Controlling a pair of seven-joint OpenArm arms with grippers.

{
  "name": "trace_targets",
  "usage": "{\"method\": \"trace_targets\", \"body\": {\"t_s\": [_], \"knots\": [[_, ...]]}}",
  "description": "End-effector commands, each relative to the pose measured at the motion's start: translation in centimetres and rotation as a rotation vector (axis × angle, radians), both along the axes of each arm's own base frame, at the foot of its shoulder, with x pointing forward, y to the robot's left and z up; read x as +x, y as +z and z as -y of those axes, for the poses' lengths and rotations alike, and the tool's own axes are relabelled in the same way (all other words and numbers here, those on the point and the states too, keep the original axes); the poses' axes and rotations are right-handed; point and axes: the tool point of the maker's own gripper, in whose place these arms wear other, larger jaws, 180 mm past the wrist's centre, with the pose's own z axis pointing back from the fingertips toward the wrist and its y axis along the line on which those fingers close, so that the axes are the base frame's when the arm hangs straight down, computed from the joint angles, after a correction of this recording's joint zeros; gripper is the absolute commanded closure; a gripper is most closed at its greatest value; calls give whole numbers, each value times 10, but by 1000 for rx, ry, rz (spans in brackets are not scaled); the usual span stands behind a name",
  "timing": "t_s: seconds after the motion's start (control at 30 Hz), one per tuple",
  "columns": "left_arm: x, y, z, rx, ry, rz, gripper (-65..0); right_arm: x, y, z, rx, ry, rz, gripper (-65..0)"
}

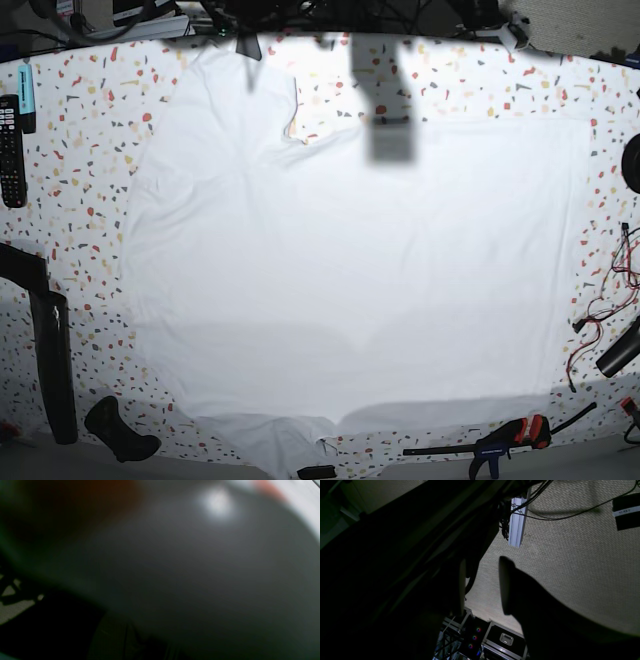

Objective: Fold the T-shirt properly

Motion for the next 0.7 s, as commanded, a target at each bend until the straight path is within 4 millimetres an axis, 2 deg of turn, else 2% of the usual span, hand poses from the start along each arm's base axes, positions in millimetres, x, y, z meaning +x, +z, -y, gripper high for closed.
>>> {"method": "trace_targets", "body": {"t_s": [0.0, 0.5, 0.67], "knots": [[17, 47, -37, 54, 128, 246, -383, 29, 4, -2, 16, -2, 53, -225], [14, 46, -37, 54, 127, 241, -383, 29, 4, -2, 16, -2, 53, -225], [-9, 38, -37, 57, 125, 189, -383, 29, 4, -2, 17, -2, 53, -225]]}}
